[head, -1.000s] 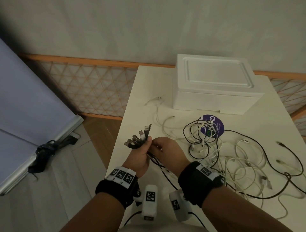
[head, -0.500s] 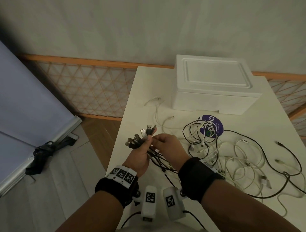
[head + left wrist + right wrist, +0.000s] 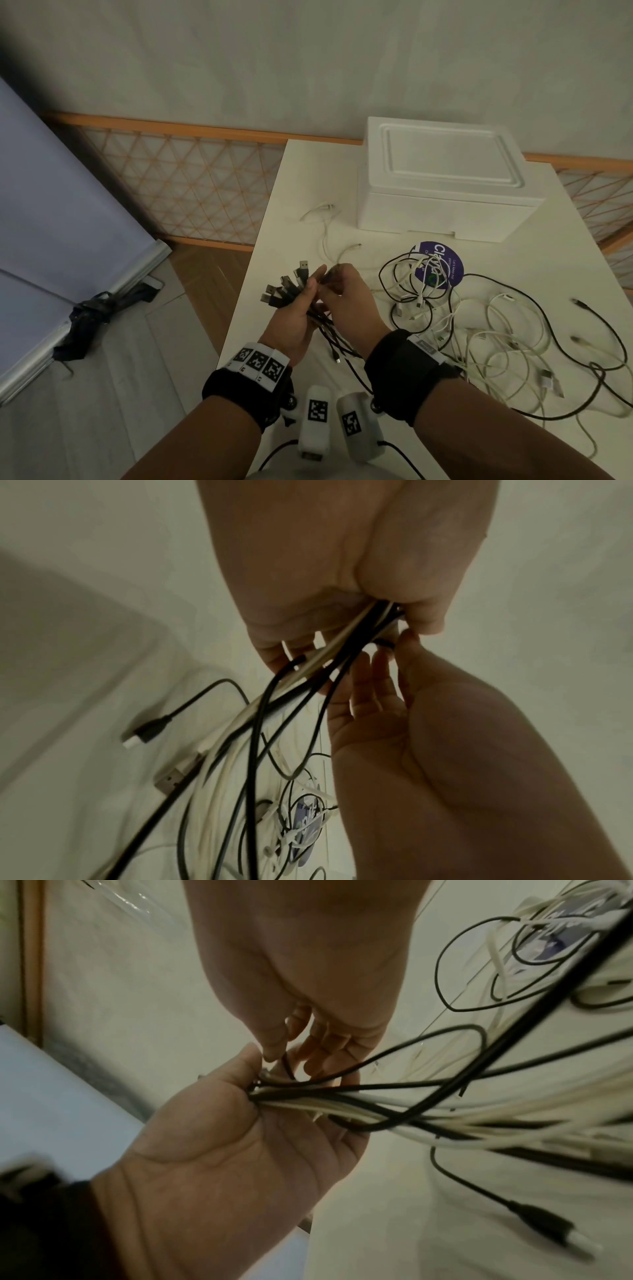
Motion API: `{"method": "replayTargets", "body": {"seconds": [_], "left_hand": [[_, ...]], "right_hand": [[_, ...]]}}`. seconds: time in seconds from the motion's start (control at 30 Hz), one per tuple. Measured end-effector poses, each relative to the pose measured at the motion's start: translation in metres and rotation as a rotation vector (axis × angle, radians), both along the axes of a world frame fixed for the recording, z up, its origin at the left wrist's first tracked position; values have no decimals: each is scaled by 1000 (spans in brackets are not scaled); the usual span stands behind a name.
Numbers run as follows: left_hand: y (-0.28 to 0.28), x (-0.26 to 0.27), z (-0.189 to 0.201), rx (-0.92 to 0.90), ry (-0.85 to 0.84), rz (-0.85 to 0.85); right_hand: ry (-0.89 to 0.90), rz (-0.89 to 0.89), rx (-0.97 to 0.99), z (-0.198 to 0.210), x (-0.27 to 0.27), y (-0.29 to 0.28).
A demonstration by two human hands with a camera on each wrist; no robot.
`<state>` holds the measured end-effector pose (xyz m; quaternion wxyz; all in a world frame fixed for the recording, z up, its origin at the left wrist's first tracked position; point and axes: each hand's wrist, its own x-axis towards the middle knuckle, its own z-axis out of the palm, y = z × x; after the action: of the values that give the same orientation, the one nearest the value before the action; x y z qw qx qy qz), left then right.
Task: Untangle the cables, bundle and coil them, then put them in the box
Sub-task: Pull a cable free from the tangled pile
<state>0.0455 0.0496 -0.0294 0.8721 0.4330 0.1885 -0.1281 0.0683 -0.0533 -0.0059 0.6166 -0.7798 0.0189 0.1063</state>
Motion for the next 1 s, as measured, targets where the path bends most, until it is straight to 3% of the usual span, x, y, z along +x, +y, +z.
{"method": "replayTargets", "body": {"seconds": [0.3, 0.57, 0.63, 0.77, 0.83, 0.93, 1.0], "left_hand": [[6, 3, -3, -75, 16, 99], [17, 1, -5, -125, 79, 309], [19, 1, -7, -68, 66, 281], [9, -1, 1, 73, -31, 127], [4, -2, 6, 110, -69, 58], [7, -1, 7, 74, -84, 25], [10, -1, 7, 81, -89, -5]], "right_hand": [[3, -135, 262, 2, 5, -12], [-110, -260, 274, 12, 19, -33], [-167, -192, 133, 15, 21, -37], [-217, 107, -240, 18, 18, -25], [-188, 163, -235, 17, 18, -17], [-121, 143, -74, 16, 20, -14], [-161, 175, -104, 16, 19, -16]]}}
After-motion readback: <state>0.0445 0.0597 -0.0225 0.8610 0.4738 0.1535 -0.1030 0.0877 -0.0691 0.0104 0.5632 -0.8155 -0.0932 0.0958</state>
